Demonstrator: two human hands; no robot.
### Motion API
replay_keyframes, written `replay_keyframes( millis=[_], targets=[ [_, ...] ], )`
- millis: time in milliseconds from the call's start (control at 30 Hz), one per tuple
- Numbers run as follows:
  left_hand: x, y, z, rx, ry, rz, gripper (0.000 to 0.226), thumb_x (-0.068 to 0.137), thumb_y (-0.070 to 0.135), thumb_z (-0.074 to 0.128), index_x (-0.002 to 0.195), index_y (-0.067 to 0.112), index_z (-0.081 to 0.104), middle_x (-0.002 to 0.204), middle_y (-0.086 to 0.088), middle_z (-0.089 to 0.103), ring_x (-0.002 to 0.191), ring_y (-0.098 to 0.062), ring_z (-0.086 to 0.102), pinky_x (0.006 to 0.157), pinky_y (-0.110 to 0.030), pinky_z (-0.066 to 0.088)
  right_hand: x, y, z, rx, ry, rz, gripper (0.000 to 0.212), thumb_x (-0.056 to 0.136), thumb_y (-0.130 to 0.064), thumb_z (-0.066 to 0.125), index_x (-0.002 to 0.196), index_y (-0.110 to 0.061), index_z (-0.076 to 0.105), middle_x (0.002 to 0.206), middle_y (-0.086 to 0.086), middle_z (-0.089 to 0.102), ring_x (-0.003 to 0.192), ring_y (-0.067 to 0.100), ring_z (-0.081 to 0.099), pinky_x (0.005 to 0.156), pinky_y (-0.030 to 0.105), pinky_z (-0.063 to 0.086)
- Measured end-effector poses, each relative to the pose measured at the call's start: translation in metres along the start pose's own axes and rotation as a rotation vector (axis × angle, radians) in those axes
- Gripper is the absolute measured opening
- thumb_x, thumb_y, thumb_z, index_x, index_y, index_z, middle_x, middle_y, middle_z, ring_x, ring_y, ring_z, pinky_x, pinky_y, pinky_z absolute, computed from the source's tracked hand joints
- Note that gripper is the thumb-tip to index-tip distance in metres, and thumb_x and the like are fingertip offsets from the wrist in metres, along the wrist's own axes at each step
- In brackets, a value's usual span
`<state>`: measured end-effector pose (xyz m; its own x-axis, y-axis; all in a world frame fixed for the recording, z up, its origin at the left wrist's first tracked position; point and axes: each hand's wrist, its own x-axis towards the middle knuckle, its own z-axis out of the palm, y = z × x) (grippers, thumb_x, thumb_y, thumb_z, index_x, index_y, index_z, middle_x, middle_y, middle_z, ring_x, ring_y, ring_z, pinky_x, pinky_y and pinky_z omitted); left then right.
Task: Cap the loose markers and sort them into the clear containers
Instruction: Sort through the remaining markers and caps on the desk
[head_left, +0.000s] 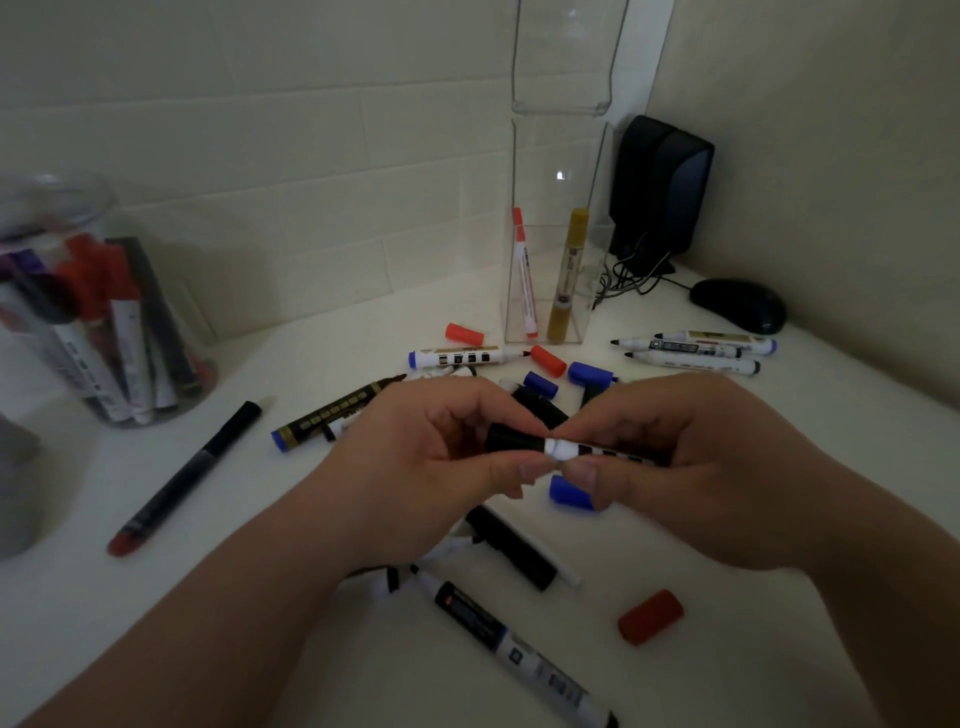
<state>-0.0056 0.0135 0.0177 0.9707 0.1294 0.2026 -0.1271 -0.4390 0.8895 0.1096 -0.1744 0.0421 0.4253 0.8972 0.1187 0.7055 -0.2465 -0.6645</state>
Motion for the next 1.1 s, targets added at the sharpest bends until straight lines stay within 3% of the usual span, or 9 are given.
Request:
replay_keyframes(
  millis=[100,167,233,300,467,633,867,1000,1100],
  targets=[
    [0.0,0.003,-0.002,-0.021,0.032,0.041,0.024,0.077,0.038,0.069,0.097,0.025,0.072,0.082,0.007,0.074,0.073,-0.014,0.073,0.069,-0.026,0.059,0.0,-0.005,-0.007,0.19,-0.048,0.068,0.018,0.082,-0.037,0.064,0.097,-0.032,0.072,0.072,-0.003,0.07,0.06,0.009,0.063,0.057,0.021,0.054],
    [0.003,0.003,-0.009,-0.1,0.174,0.033,0.019,0.076,0.033,0.068,0.094,0.026,0.07,0.079,0.005,0.074,0.071,-0.013,0.071,0.069,-0.023,0.057,-0.003,-0.002,-0.015,0.188,-0.022,0.093,0.016,0.083,-0.035,0.064,0.096,-0.03,0.071,0.071,-0.003,0.07,0.055,0.007,0.06,0.053,0.018,0.05],
    [0.005,-0.001,-0.021,-0.131,0.336,0.039,0.014,0.078,0.028,0.069,0.092,0.025,0.068,0.08,0.007,0.073,0.074,-0.01,0.071,0.073,-0.02,0.055,-0.005,0.009,-0.026,0.168,0.085,0.149,0.009,0.088,-0.024,0.065,0.093,-0.029,0.071,0.07,-0.001,0.07,0.051,0.005,0.057,0.048,0.015,0.046],
    [0.006,-0.008,-0.026,-0.019,0.38,0.027,0.017,0.08,0.022,0.076,0.091,0.03,0.066,0.085,0.011,0.073,0.082,-0.01,0.071,0.078,-0.024,0.055,-0.005,0.022,-0.035,0.163,0.215,0.228,0.007,0.09,-0.02,0.065,0.091,-0.025,0.071,0.067,0.001,0.069,0.047,0.004,0.054,0.045,0.013,0.042],
    [0.009,-0.014,0.003,0.567,0.028,-0.136,0.02,0.084,0.041,0.073,0.084,0.04,0.053,0.087,0.019,0.06,0.083,0.002,0.057,0.071,-0.012,0.044,0.009,0.039,-0.026,-0.183,0.278,0.381,0.013,0.086,-0.031,0.074,0.087,-0.028,0.062,0.069,-0.007,0.06,0.055,-0.004,0.055,0.048,0.008,0.038],
    [0.02,-0.017,0.018,0.69,-0.177,-0.174,0.026,0.087,0.044,0.072,0.076,0.038,0.05,0.087,0.017,0.055,0.078,0.001,0.051,0.068,-0.016,0.043,0.027,0.044,0.002,-0.297,0.209,0.407,0.018,0.09,-0.036,0.069,0.083,-0.033,0.053,0.081,-0.009,0.058,0.072,0.005,0.055,0.059,0.017,0.036],
    [0.02,-0.022,0.013,0.614,-0.165,-0.163,0.021,0.08,0.04,0.08,0.082,0.036,0.059,0.099,0.017,0.067,0.089,0.0,0.062,0.084,-0.03,0.056,0.049,0.039,0.028,-0.335,0.244,0.369,0.027,0.085,-0.037,0.074,0.078,-0.035,0.047,0.078,-0.013,0.052,0.07,0.002,0.049,0.056,0.019,0.031],
    [0.017,-0.024,0.005,0.553,-0.111,-0.159,0.021,0.078,0.038,0.082,0.09,0.036,0.065,0.094,0.017,0.068,0.084,0.002,0.062,0.078,-0.022,0.056,0.053,0.04,0.031,-0.338,0.234,0.38,0.028,0.085,-0.036,0.074,0.079,-0.035,0.046,0.08,-0.013,0.052,0.071,0.003,0.05,0.059,0.019,0.034],
    [0.014,-0.025,-0.003,0.428,0.059,-0.174,0.015,0.084,0.03,0.077,0.085,0.04,0.066,0.084,0.02,0.068,0.079,0.004,0.063,0.07,-0.016,0.052,0.05,0.038,0.025,-0.325,0.211,0.396,0.026,0.088,-0.035,0.072,0.084,-0.037,0.046,0.083,-0.013,0.052,0.073,0.002,0.05,0.059,0.017,0.033]
  ],
)
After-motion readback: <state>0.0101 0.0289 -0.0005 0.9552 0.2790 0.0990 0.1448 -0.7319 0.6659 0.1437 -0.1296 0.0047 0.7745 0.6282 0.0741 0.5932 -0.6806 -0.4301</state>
